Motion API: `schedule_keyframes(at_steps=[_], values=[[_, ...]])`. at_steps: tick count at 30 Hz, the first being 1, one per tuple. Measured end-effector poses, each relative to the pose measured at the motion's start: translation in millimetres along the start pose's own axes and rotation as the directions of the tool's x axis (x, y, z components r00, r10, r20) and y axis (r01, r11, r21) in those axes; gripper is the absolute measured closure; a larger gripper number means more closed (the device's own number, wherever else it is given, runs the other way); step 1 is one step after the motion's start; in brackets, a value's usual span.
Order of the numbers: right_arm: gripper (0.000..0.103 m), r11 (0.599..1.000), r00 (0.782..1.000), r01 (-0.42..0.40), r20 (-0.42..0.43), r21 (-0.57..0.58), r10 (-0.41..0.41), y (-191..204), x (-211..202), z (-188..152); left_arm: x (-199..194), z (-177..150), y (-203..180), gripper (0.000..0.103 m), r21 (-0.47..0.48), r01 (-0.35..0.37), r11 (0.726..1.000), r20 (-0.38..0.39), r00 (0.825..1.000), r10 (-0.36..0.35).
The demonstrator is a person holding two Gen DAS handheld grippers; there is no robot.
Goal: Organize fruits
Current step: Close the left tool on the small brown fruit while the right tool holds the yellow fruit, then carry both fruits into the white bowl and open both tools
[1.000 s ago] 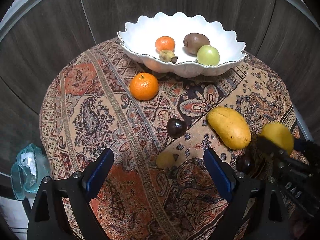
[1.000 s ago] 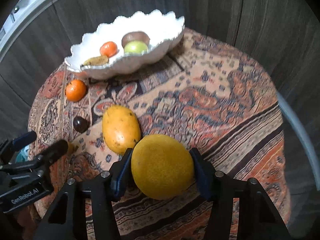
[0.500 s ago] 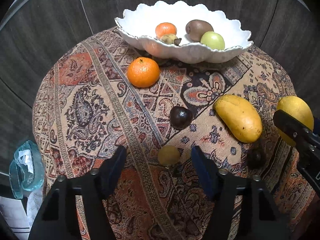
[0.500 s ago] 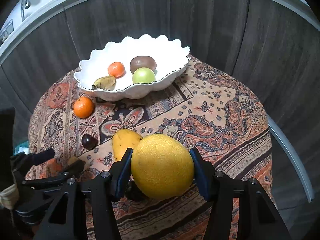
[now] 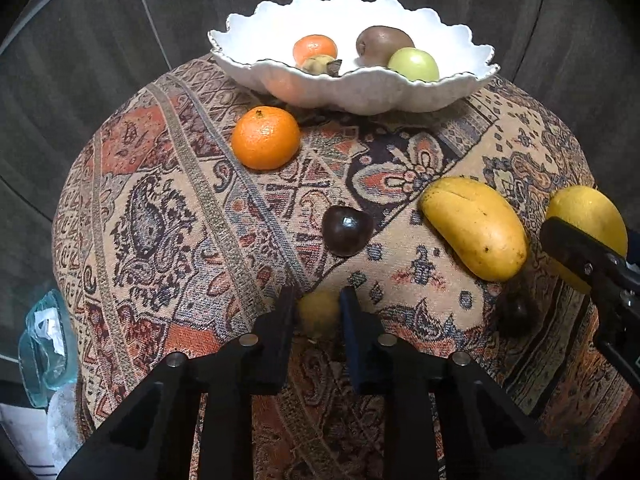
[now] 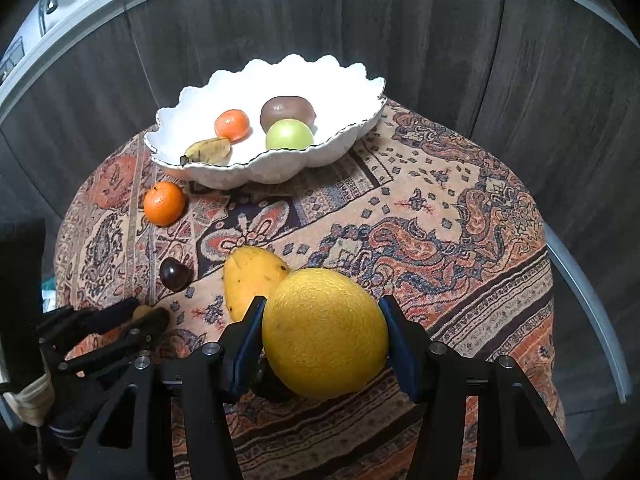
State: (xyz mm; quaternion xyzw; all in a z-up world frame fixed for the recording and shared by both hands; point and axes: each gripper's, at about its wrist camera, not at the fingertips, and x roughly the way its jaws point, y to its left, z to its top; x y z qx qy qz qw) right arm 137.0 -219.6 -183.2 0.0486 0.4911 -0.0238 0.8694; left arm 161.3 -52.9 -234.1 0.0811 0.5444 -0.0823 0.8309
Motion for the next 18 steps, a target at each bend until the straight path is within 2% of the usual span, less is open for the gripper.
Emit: schedule_keyframes(at_steps=[7, 18], values=[[0.046, 1.000, 1.000, -0.005, 0.004, 0.007, 0.005, -3, -5, 1, -9, 3, -2, 0.080, -0.009, 0.008, 1.000, 0.003, 1.000, -0.008], [0.046, 1.000, 0.999, -0.019, 0.048, 0.009, 0.019, -3, -28, 11, -41, 13, 5, 0.080, -0.020, 0.027, 0.999, 0.072, 0.997, -0.025]])
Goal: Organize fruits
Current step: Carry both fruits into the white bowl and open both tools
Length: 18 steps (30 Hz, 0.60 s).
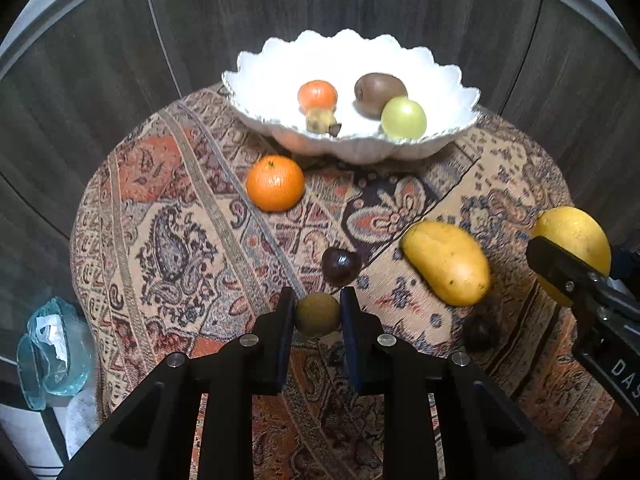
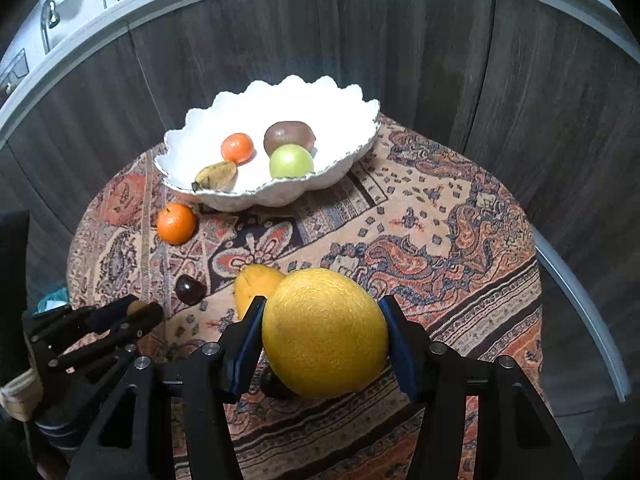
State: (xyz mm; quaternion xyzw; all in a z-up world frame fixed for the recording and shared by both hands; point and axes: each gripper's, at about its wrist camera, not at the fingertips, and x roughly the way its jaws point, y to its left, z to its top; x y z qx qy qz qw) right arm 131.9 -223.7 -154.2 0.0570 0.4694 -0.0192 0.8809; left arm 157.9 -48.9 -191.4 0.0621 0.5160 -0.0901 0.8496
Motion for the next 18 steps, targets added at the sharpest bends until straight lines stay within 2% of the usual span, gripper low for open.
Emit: schedule_keyframes(at_steps=[10, 18], values=[[0.046, 1.000, 0.999, -0.018, 0.043, -0.002, 0.018, 2, -18, 17, -23, 18, 2, 0.080, 0.000, 0.006, 1.000, 0.053, 0.999, -0.006], [0.046, 0.999, 0.995, -0.050, 0.083, -0.016, 0.051, 3, -26, 44, -32, 44, 1, 0.080, -0.014, 0.015, 1.000, 0.094, 0.996, -0.014]])
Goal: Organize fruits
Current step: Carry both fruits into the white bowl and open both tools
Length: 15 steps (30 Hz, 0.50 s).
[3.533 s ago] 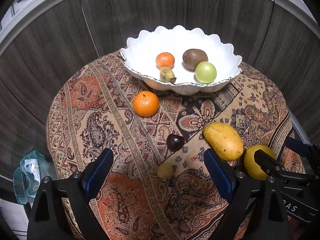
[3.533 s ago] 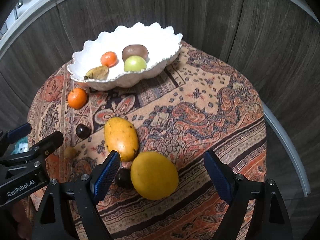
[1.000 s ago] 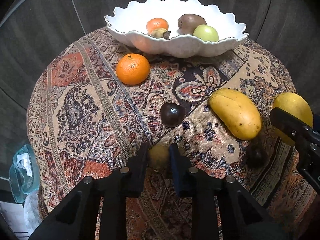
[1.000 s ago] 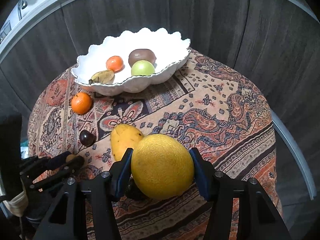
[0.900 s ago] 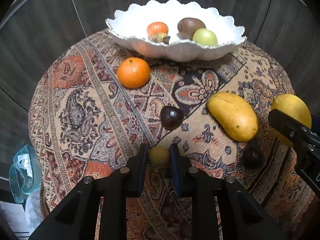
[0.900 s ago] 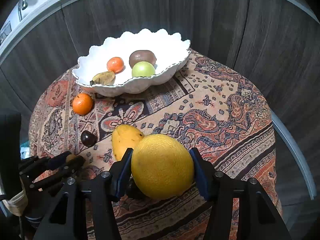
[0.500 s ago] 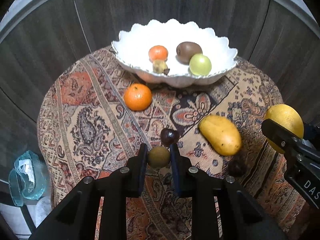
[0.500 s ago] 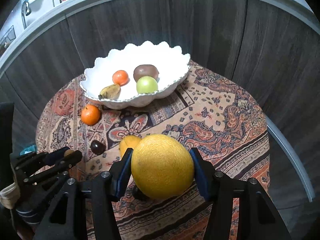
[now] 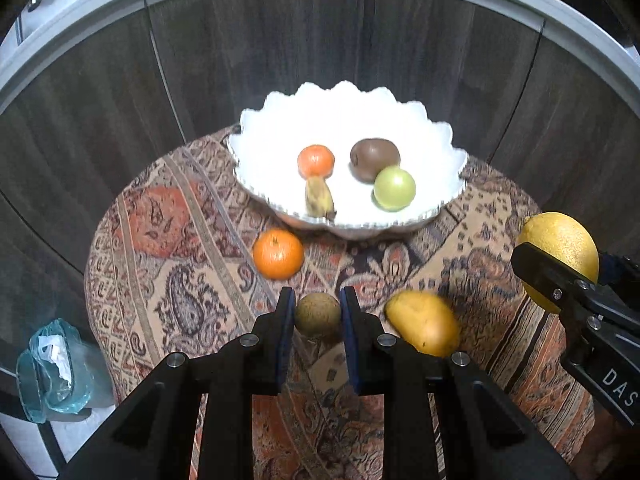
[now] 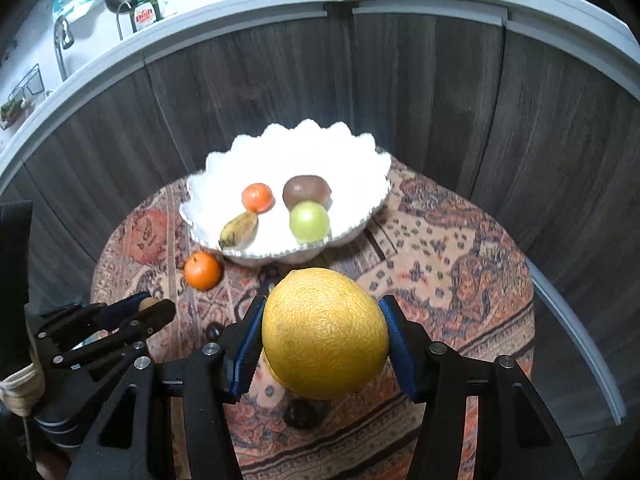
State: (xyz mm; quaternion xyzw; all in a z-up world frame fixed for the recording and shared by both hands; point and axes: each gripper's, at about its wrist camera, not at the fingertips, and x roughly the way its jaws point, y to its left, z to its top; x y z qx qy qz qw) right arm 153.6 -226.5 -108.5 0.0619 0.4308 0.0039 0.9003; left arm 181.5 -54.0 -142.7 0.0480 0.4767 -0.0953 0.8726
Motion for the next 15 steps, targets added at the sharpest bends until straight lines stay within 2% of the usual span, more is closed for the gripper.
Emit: schedule_keyframes(at_steps=[5, 15], values=[[0.046, 1.000, 1.000, 0.000, 0.028, -0.010, 0.001, -1, 1, 20, 0, 17, 1, 0.080, -0.004, 0.004, 1.000, 0.026, 1.000, -0.004], [0.046, 1.000, 1.000, -0.007, 0.027, 0.017, 0.007, -7, 24, 52, 14, 59, 7, 0.080, -0.009, 0.024, 1.000, 0.061, 0.998, -0.023]])
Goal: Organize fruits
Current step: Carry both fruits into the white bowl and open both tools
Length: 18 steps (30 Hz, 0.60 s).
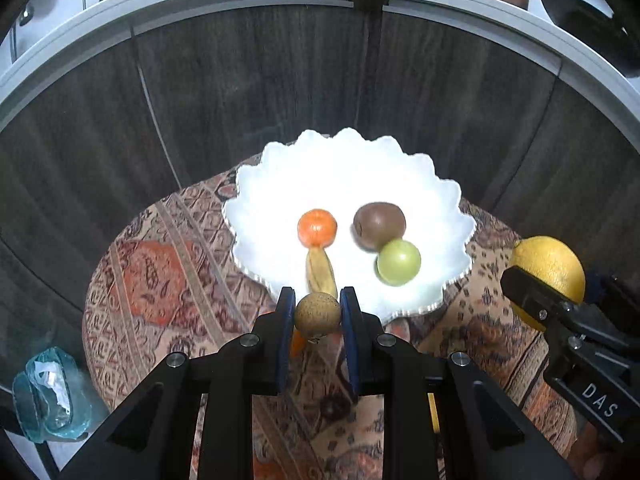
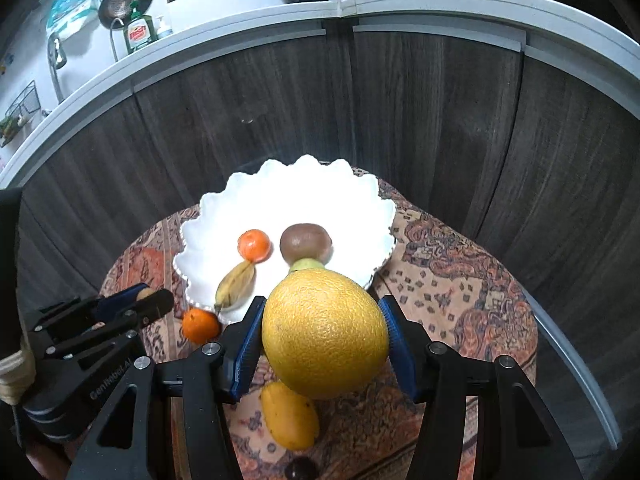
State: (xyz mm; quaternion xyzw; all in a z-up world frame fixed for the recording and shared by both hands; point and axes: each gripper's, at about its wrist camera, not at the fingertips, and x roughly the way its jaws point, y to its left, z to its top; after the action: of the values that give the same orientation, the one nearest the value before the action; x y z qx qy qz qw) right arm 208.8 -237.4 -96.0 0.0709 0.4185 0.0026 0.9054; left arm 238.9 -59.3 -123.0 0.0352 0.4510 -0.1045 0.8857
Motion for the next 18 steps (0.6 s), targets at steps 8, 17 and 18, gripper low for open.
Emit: schedule_keyframes(at_steps=[8, 17, 18], values=[[0.046, 1.000, 1.000, -0.004, -0.003, 0.031, 0.004, -3, 28, 25, 26, 26, 7, 0.080, -0.025, -0.005, 1.000, -0.004, 1.000, 0.005], [0.046, 0.999, 1.000, 0.008, -0.023, 0.045, -0.007, -9, 59, 39, 52, 42, 11, 0.080, -0.027, -0.024, 0.999, -0.009, 1.000, 0.023], [0.046, 0.999, 1.000, 0.008, -0.027, 0.044, -0.007, -9, 62, 40, 55, 44, 12, 0.080, -0.028, -0.026, 0.999, -0.010, 1.000, 0.026]])
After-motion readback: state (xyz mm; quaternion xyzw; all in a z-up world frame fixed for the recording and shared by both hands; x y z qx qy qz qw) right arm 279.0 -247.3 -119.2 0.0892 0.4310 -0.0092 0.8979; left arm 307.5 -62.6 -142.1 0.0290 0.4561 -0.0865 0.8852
